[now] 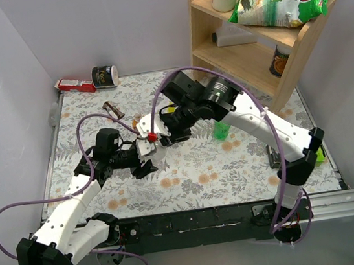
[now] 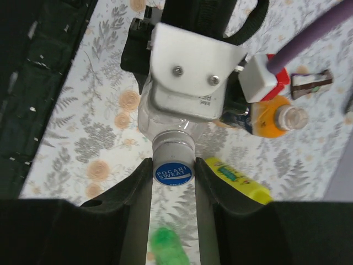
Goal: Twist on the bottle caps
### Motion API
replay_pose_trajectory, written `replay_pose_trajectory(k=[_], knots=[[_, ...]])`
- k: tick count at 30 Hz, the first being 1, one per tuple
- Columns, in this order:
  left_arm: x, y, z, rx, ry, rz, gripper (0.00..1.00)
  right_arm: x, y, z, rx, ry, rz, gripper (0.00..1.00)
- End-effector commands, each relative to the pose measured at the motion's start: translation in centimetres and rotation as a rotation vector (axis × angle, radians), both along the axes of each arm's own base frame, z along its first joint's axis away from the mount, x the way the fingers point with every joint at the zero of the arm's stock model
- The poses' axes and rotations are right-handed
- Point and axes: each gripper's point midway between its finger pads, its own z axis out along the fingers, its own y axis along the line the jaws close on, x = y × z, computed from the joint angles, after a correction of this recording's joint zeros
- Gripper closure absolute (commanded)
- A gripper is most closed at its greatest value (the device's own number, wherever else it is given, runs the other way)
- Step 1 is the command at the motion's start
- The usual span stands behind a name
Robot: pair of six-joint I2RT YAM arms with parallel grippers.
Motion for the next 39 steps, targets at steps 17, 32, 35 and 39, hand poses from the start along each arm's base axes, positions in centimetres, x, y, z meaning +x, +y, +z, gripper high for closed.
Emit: replay_pose_trajectory(k=[17,32,35,39], knots=[[3.7,-0.7,4.1,-0.098,-0.220,0.158,1.00,4.2,1.0,-0.5,-0.015,0.572,-0.466,0.40],[-1.4,-0.8,1.0,0.021,-0.013,-0.108,1.00,-1.0,-5.0,2.1,0.131,0.069,-0.046,0.19],[-1.7,-1.0,1.2,0.035,0.018,-0.143,1.00,-2.1,-4.4,1.3,0.114,-0.030,0.035,0.22],[-1.9,-1.4,1.9,0.032,0.017,-0.196,1.00,-1.9,-3.3,0.7,0.126,-0.132,0.062,0.25]])
